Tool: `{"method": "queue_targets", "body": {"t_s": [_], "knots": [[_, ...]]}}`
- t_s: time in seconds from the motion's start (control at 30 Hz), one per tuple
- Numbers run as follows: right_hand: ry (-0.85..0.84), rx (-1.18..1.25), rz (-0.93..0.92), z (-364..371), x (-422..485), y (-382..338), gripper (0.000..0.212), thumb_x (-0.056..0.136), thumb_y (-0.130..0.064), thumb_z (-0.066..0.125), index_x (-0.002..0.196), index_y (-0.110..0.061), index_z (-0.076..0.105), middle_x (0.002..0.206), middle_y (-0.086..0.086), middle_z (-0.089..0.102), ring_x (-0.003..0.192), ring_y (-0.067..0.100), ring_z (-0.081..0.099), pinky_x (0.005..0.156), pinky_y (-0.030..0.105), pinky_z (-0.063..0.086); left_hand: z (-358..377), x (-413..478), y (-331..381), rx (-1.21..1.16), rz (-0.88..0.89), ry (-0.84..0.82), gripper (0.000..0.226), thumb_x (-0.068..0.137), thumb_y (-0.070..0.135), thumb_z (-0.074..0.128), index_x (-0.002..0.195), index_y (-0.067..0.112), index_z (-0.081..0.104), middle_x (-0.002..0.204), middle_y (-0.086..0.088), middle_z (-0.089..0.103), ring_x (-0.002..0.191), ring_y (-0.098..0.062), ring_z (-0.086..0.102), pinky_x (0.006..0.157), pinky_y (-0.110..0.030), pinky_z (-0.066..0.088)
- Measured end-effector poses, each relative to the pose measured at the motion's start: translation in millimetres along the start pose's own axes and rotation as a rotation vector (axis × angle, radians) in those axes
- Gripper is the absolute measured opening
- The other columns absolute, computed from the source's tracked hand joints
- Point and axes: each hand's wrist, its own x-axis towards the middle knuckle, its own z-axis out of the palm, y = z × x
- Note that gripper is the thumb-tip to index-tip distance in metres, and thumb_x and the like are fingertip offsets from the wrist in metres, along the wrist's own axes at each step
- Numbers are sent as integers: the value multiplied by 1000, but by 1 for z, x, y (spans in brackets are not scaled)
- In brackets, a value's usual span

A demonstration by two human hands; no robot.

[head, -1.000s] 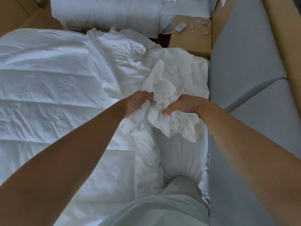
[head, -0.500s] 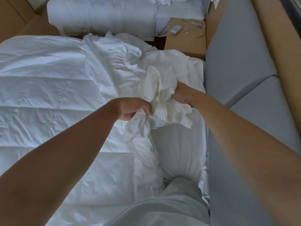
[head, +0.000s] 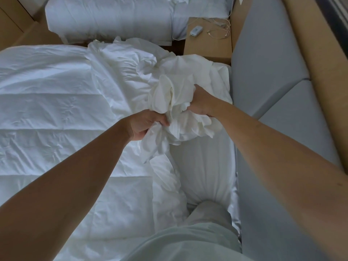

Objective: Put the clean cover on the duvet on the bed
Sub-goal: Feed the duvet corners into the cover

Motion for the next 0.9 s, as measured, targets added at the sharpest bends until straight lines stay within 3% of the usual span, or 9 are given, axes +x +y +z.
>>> {"method": "queue_targets", "body": {"t_s": [0.1,0.23,0.3,0.43,0.53,0.6,0.7,0.83,0.9], "knots": [[31,-92,-2,7,-2,2,25,89,-10,66,96,13,62,84,22,66,69,19,54,61,28,41,-1,0,0,-33,-15,-26,42,80,14,64,122,13,67,110,-9,72,101,-27,70,84,-38,59],[94,-215,-5,12,0,7,23,92,-16,65,72,-14,54,67,-5,54,60,7,48,58,23,38,1,-1,1,-96,4,13,41,91,27,59,127,10,68,119,-12,69,110,-30,66,94,-42,56],[84,-270,-3,9,1,7,16,92,-19,65,79,-16,57,74,-3,58,68,14,56,63,27,46,2,-1,3,-145,53,29,34,92,31,64,121,17,73,116,-11,72,107,-28,70,86,-40,58],[-14,-362,22,7,1,8,11,92,-24,63,99,-17,58,88,-1,63,84,21,63,76,36,54,7,0,13,-92,23,121,58,78,47,82,128,19,70,128,-13,69,116,-32,68,89,-43,58],[-106,-378,58,7,1,2,9,93,-24,60,96,-21,52,83,-8,55,96,26,63,85,38,51,15,7,23,10,-10,304,57,74,52,85,119,19,73,112,-8,77,101,-28,75,73,-38,62],[-112,-373,100,3,2,1,22,92,-35,61,109,-23,54,94,-7,58,107,27,59,96,45,45,17,12,26,8,2,392,49,78,50,84,112,16,74,105,-8,78,93,-26,76,68,-36,62],[207,-423,139,4,-3,7,58,83,-49,67,126,-15,49,116,5,54,107,27,51,92,46,41,17,18,26,-113,15,487,39,87,39,78,117,15,73,108,-9,77,94,-26,76,78,-39,61],[869,-221,-97,62,-52,17,27,82,-27,72,99,-9,61,100,9,59,91,28,54,76,39,43,17,22,19,-198,37,622,33,90,29,72,120,14,72,105,-10,77,92,-28,75,73,-38,60],[858,-74,-127,106,-73,27,15,85,-19,70,89,-8,61,91,7,59,82,25,54,72,36,41,17,22,15,-213,78,645,33,90,27,71,120,13,72,104,-10,77,92,-28,76,69,-36,60]]}}
